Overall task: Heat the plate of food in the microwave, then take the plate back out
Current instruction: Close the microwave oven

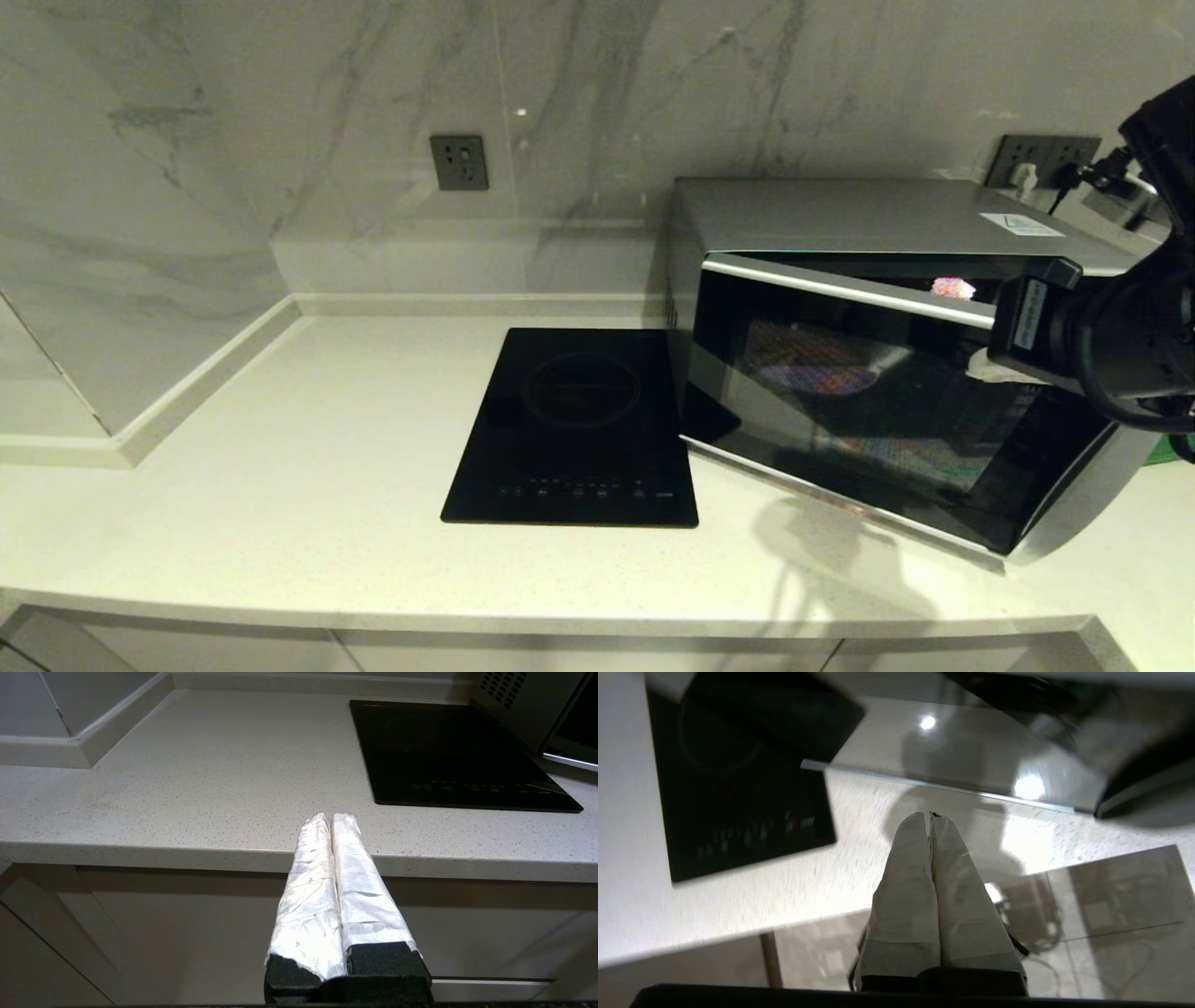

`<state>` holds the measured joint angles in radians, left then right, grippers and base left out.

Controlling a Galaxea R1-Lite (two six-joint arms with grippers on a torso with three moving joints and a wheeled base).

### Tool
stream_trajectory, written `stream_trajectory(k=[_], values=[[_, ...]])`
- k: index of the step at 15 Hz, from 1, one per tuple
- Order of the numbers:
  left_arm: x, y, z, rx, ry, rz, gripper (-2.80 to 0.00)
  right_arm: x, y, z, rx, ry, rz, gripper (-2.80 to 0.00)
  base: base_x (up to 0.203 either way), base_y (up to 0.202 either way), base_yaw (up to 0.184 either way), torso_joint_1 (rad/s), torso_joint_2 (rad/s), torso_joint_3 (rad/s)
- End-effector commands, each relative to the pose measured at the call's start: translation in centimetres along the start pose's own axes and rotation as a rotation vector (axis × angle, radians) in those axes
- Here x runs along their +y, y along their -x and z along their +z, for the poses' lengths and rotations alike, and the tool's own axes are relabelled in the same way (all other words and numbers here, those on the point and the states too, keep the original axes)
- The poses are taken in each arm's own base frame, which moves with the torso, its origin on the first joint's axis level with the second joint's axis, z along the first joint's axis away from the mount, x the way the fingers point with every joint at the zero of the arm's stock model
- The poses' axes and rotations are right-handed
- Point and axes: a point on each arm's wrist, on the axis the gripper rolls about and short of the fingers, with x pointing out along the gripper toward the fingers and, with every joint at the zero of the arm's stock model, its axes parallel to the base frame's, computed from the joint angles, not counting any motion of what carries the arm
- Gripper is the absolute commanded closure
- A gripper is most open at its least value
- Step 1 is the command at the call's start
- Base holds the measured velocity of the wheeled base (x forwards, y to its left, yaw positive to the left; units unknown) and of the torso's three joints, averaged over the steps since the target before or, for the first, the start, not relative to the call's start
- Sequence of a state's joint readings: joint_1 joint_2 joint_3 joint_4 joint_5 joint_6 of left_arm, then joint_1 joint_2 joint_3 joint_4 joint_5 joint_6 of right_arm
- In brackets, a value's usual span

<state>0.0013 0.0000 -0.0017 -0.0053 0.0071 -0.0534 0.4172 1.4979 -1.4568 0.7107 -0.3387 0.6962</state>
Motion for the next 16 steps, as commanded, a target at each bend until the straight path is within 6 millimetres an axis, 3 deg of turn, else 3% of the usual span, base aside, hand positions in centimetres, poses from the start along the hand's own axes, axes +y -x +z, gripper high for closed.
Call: stream_trajectory(k=[1,6,16], values=[[0.0,0.0,0.0,-0.001,0.0,0.001,0.0,-2.8,-1.0,1.4,-0.044,-0.098,-0.045,0.0,0.0,0.0,0.0,0.0,0.0,0.0],[0.0,0.0,0.0,-0.001,0.002,0.001,0.0,-6.8,-3.4,3.6,-0.078,-0.199,-0.09,0.0,0.0,0.0,0.0,0.0,0.0,0.0],[0.0,0.0,0.0,-0.001,0.0,0.001,0.0,-10.5,-5.3,7.3,-0.251,-0.333,-0.165,0.0,0.0,0.0,0.0,0.0,0.0,0.0]])
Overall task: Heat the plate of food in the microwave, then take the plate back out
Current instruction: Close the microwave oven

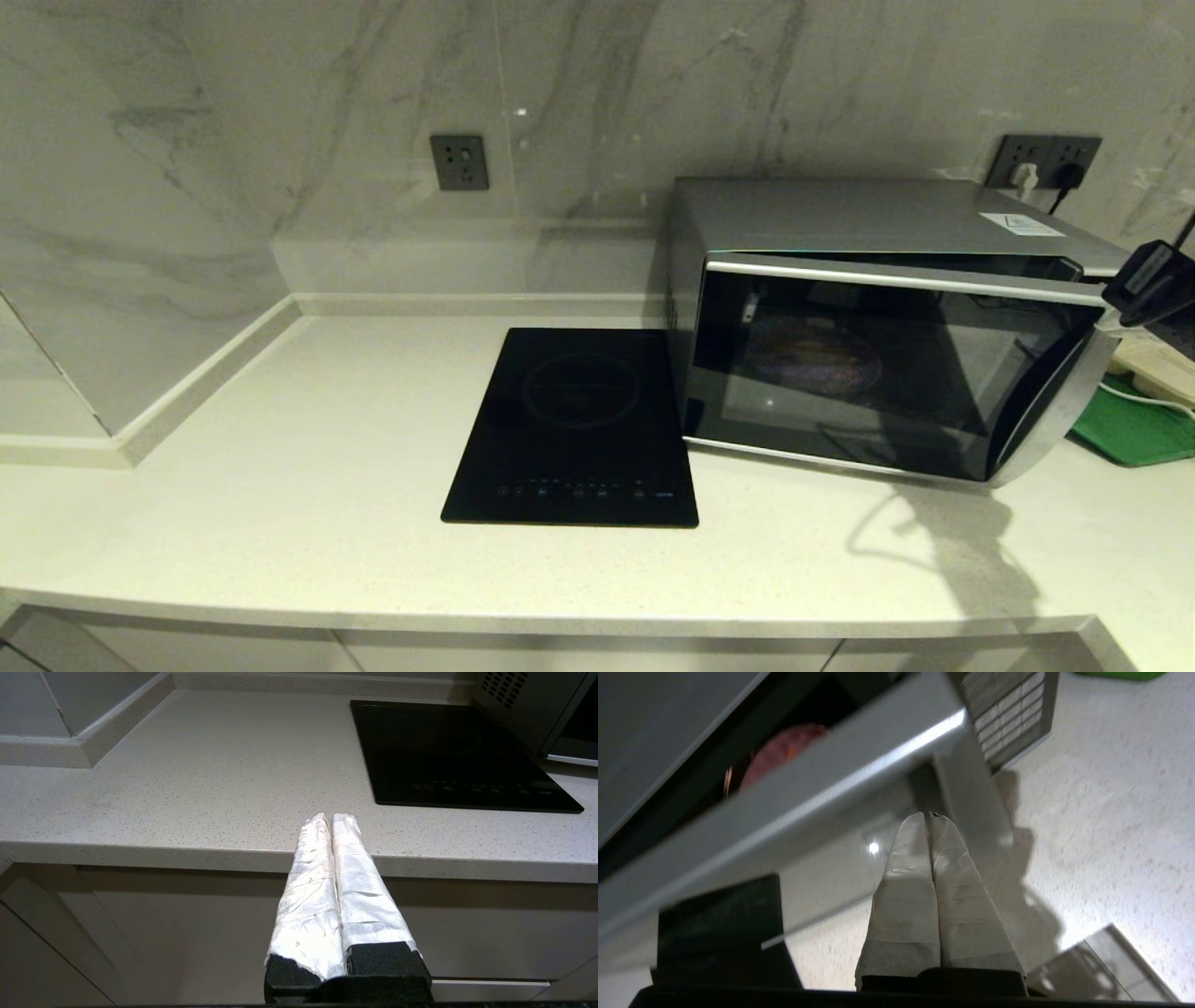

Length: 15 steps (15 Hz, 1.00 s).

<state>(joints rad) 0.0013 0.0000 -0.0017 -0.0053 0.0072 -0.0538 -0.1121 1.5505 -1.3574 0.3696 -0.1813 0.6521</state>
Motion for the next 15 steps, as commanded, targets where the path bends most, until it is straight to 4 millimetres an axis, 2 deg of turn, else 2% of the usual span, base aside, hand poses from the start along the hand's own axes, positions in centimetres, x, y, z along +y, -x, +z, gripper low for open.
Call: stream_trajectory(k=[1,7,15], values=[[0.0,0.0,0.0,-0.001,0.001,0.001,0.0,-0.7,-0.6,0.8,-0.033,-0.027,-0.022,0.0,0.0,0.0,0.0,0.0,0.0,0.0],[0.0,0.0,0.0,-0.001,0.0,0.001,0.0,-1.3,-1.7,0.6,-0.015,-0.043,-0.053,0.0,0.0,0.0,0.0,0.0,0.0,0.0],[0.0,0.0,0.0,-0.001,0.0,0.002,0.0,-1.3,-5.3,-0.1,0.012,-0.067,-0.072,0.0,0.0,0.0,0.0,0.0,0.0,0.0]])
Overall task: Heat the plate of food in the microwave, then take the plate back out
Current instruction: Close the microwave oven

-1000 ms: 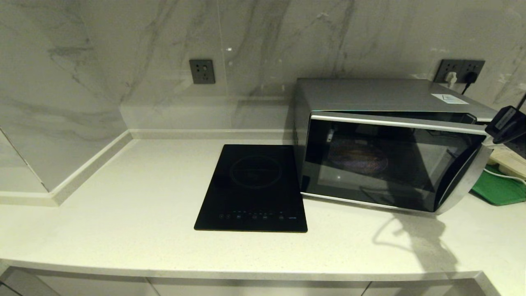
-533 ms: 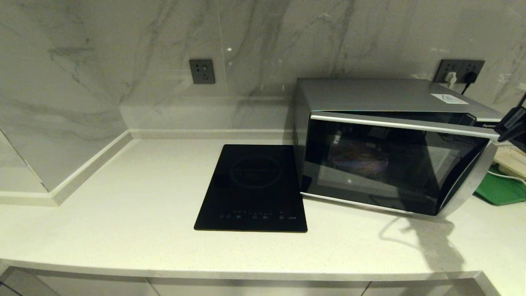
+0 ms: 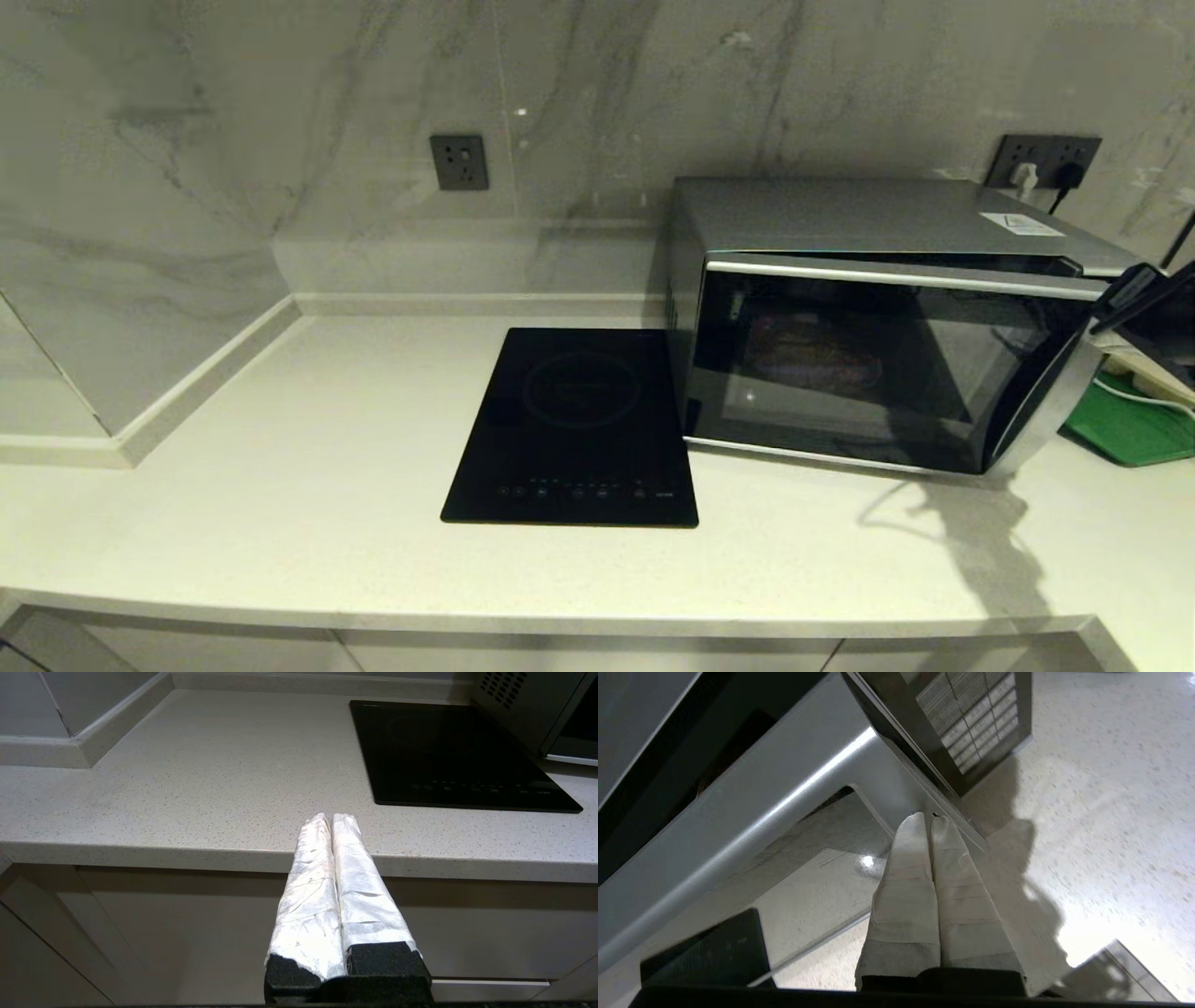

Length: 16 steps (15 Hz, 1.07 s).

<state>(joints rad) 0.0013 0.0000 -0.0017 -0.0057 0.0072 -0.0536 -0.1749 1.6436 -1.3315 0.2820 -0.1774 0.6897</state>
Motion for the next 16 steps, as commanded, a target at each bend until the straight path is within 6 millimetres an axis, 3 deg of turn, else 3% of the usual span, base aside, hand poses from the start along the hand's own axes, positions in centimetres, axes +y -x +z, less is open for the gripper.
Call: stream_trajectory(k=[1,6,12,16], values=[[0.0,0.0,0.0,0.0,0.001,0.001,0.0,0.1,-1.8,-0.4,0.012,0.0,-0.01,0.0,0.0,0.0,0.0,0.0,0.0,0.0],[0.0,0.0,0.0,0.0,0.0,0.001,0.0,0.8,-5.1,-0.6,-0.016,-0.004,0.013,0.0,0.0,0.0,0.0,0.0,0.0,0.0],[0.0,0.0,0.0,0.0,0.0,0.001,0.0,1.5,-6.6,-0.2,-0.071,-0.014,0.067,0.0,0.0,0.0,0.0,0.0,0.0,0.0],[0.0,0.0,0.0,0.0,0.0,0.001,0.0,1.3,-6.2,-0.2,-0.069,-0.014,0.064,0.0,0.0,0.0,0.0,0.0,0.0,0.0]])
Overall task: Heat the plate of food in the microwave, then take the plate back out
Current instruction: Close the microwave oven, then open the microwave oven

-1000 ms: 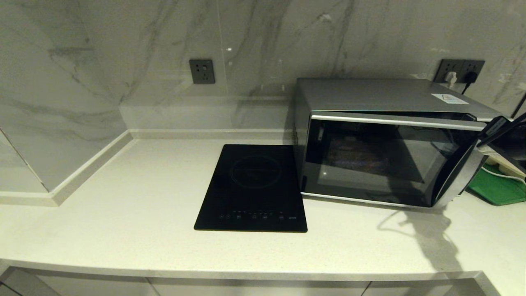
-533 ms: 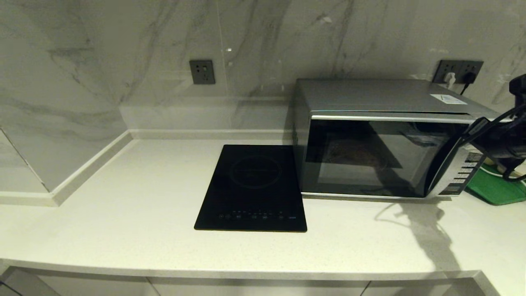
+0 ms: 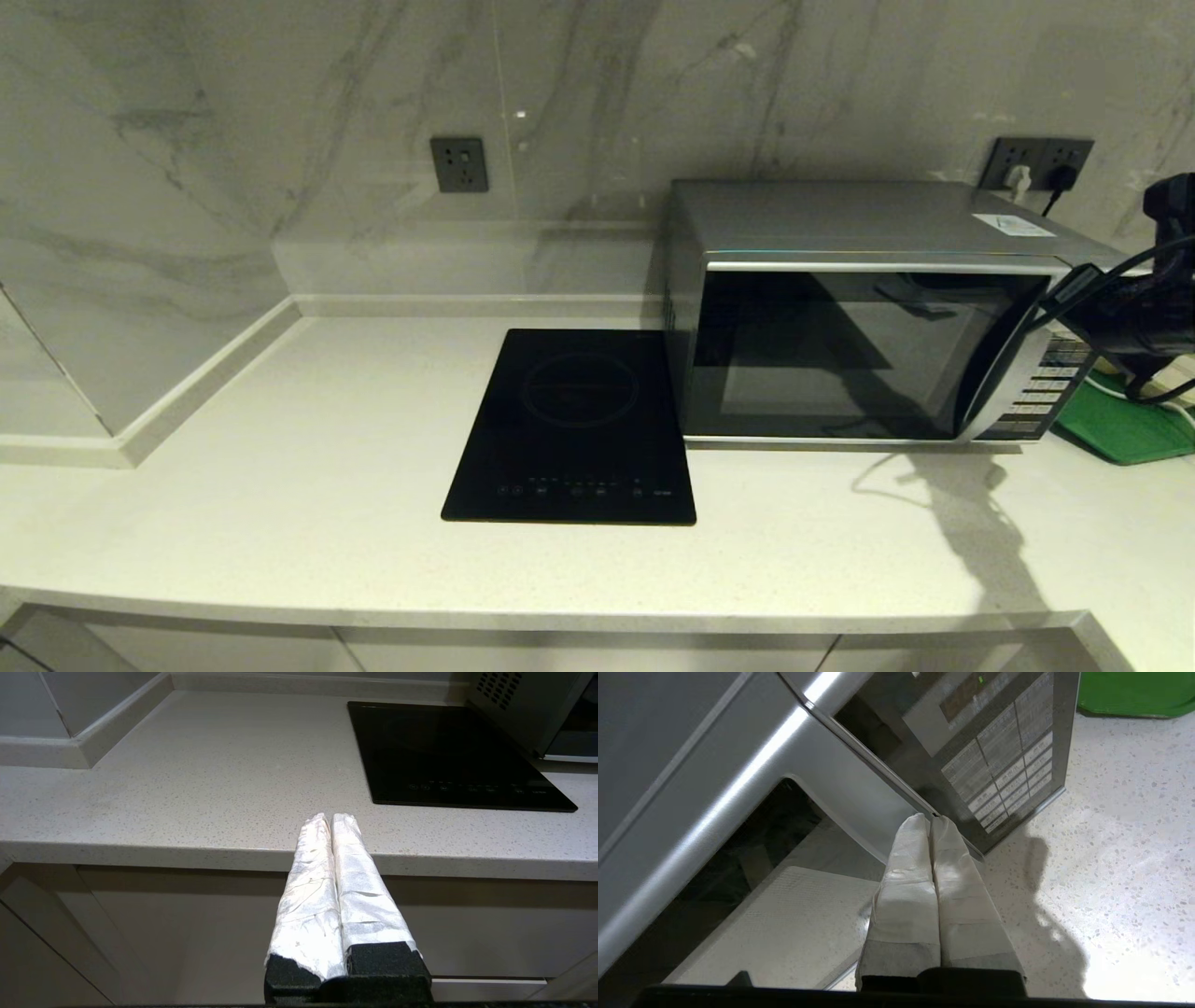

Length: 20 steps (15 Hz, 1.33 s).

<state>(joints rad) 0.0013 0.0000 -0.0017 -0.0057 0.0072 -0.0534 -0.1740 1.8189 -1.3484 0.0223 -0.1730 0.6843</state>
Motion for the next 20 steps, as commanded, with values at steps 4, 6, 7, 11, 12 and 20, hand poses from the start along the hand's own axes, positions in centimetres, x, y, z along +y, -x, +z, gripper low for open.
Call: stream_trajectory(k=[4,6,7,11,12,20], values=[[0.0,0.0,0.0,0.0,0.002,0.001,0.0,-2.0,3.8,-0.9,0.071,0.007,-0.02,0.0,0.0,0.0,0.0,0.0,0.0,0.0],[0.0,0.0,0.0,0.0,0.002,0.001,0.0,-3.6,7.3,-0.7,0.178,-0.019,0.05,0.0,0.0,0.0,0.0,0.0,0.0,0.0],[0.0,0.0,0.0,0.0,0.0,0.001,0.0,-5.0,8.9,-0.4,0.256,-0.055,0.079,0.0,0.0,0.0,0.0,0.0,0.0,0.0],[0.0,0.0,0.0,0.0,0.0,0.001,0.0,-12.5,11.1,1.3,0.468,-0.225,0.192,0.0,0.0,0.0,0.0,0.0,0.0,0.0],[0.0,0.0,0.0,0.0,0.0,0.001,0.0,-15.0,10.5,0.9,0.509,-0.229,0.197,0.0,0.0,0.0,0.0,0.0,0.0,0.0],[0.0,0.0,0.0,0.0,0.0,0.001,0.0,-29.4,0.2,-5.6,0.782,-0.276,0.374,0.0,0.0,0.0,0.0,0.0,0.0,0.0]])
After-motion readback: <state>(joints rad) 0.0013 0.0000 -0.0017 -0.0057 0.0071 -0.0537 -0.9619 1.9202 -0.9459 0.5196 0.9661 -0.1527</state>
